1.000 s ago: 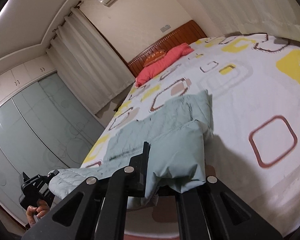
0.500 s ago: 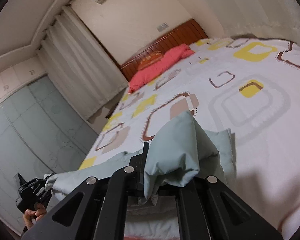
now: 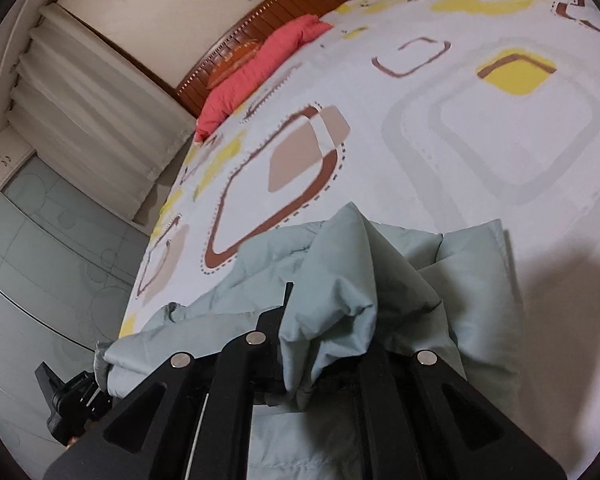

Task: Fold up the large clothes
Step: 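Lift the hem with both grippers and fold it toward the collar, then open both grippers to release the folded hem and move over the jacket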

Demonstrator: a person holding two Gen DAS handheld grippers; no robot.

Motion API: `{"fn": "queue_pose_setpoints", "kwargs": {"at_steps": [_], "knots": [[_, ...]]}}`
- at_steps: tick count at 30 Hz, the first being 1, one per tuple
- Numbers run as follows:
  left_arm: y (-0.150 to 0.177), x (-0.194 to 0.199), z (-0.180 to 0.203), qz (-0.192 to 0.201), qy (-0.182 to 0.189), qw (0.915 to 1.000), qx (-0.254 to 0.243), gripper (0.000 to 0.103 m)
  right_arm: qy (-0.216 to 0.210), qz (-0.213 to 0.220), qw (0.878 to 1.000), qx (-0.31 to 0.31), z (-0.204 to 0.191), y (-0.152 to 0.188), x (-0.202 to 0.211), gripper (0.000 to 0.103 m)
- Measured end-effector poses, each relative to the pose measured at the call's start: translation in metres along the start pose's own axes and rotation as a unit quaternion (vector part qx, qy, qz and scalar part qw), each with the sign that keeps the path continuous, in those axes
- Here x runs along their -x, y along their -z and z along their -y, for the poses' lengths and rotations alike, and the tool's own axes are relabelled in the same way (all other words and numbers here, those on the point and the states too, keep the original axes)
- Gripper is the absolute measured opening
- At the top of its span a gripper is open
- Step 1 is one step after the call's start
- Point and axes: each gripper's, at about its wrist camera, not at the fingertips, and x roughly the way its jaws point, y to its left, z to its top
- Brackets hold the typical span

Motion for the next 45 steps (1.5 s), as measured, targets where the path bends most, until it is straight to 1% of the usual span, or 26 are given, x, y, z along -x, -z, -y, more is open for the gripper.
{"fn": "queue_pose_setpoints", "kwargs": {"at_steps": [1, 2, 3, 4, 5, 6, 7, 8, 9, 12, 15, 17, 19, 20, 23, 25, 27, 29, 33, 35, 37, 40, 41, 43, 45], "knots": [[-0.002, -0.004, 0.002, -0.002, -0.002, 1.0000, -0.007, 0.005, 0.001, -0.001, 1.000, 0.002, 0.000, -0.001, -0.001, 0.008], [-0.003, -0.007, 0.004, -0.006, -0.003, 0.9999, -0.014, 0.005, 0.003, -0.002, 1.000, 0.004, -0.001, -0.002, -0.002, 0.011], [-0.004, -0.011, 0.006, -0.011, -0.005, 0.9998, -0.016, 0.008, 0.003, -0.003, 1.000, 0.004, -0.001, -0.003, -0.001, 0.020], [-0.006, -0.013, 0.006, -0.015, -0.002, 0.9998, -0.011, 0.010, 0.000, -0.001, 1.000, 0.003, -0.002, -0.004, 0.000, 0.026], [-0.007, -0.012, 0.006, -0.016, 0.002, 0.9999, -0.004, 0.018, -0.002, 0.003, 1.000, 0.002, -0.003, -0.006, 0.003, 0.043], [-0.007, -0.011, 0.006, -0.015, 0.005, 0.9999, 0.001, 0.030, -0.001, 0.013, 1.000, 0.004, -0.005, -0.007, 0.008, 0.064], [-0.009, -0.008, 0.006, -0.013, 0.007, 0.9999, 0.005, 0.040, 0.002, 0.029, 1.000, 0.005, -0.006, -0.007, 0.015, 0.070], [-0.009, -0.004, 0.006, -0.009, 0.007, 0.9999, 0.008, 0.060, 0.002, 0.042, 0.999, 0.007, -0.008, -0.008, 0.021, 0.070], [-0.009, 0.006, 0.007, 0.005, 0.005, 0.9999, 0.012, 0.067, -0.001, 0.048, 0.999, 0.012, -0.010, -0.008, 0.027, 0.070], [-0.004, 0.023, 0.007, 0.012, 0.009, 0.9998, 0.015, 0.068, 0.001, 0.041, 0.999, 0.027, -0.016, -0.004, 0.035, 0.070], [0.004, 0.035, 0.006, 0.010, 0.003, 0.9999, 0.007, 0.068, 0.029, 0.024, 0.997, 0.064, -0.025, 0.003, 0.034, 0.070], [0.009, 0.034, 0.010, 0.000, -0.010, 0.9996, -0.026, 0.068, 0.050, 0.021, 0.994, 0.096, -0.034, 0.007, 0.031, 0.070], [0.009, 0.030, 0.016, 0.001, -0.033, 0.9977, -0.060, 0.068, 0.069, 0.016, 0.990, 0.123, -0.044, 0.008, 0.024, 0.070], [0.008, 0.028, 0.018, 0.002, -0.040, 0.9968, -0.069, 0.068, 0.074, 0.010, 0.988, 0.134, -0.049, 0.007, 0.018, 0.070], [-0.004, 0.017, 0.027, 0.005, -0.050, 0.9940, -0.097, 0.068, 0.086, -0.012, 0.983, 0.163, -0.063, 0.002, -0.002, 0.070], [-0.013, 0.005, 0.036, 0.007, -0.065, 0.9896, -0.128, 0.068, 0.098, -0.017, 0.978, 0.183, -0.071, -0.002, -0.017, 0.070], [-0.017, -0.006, 0.039, 0.004, -0.081, 0.9865, -0.142, 0.068, 0.112, -0.027, 0.973, 0.200, -0.076, -0.004, -0.035, 0.070], [-0.019, -0.018, 0.039, -0.006, -0.094, 0.9845, -0.148, 0.068, 0.126, -0.037, 0.969, 0.208, -0.075, -0.004, -0.049, 0.070], [-0.016, -0.049, 0.030, -0.038, -0.126, 0.9791, -0.154, 0.068, 0.151, -0.065, 0.963, 0.212, -0.064, 0.002, -0.075, 0.070], [-0.016, -0.061, 0.021, -0.051, -0.129, 0.9796, -0.146, 0.068, 0.151, -0.068, 0.963, 0.215, -0.062, 0.004, -0.080, 0.070], [-0.015, -0.069, 0.018, -0.054, -0.133, 0.9789, -0.145, 0.068, 0.150, -0.069, 0.963, 0.213, -0.060, 0.005, -0.081, 0.070], [-0.014, -0.063, 0.023, -0.052, -0.142, 0.9763, -0.155, 0.068, 0.146, -0.069, 0.965, 0.207, -0.059, 0.003, -0.076, 0.070], [-0.014, -0.058, 0.025, -0.052, -0.139, 0.9766, -0.155, 0.068, 0.145, -0.068, 0.966, 0.203, -0.059, 0.002, -0.071, 0.070], [-0.013, -0.038, 0.026, -0.044, -0.113, 0.9819, -0.145, 0.068, 0.140, -0.052, 0.971, 0.189, -0.058, -0.002, -0.055, 0.070], [-0.011, -0.019, 0.026, -0.030, -0.093, 0.9855, -0.139, 0.068, 0.155, -0.033, 0.970, 0.184, -0.053, -0.007, -0.042, 0.070]]}}
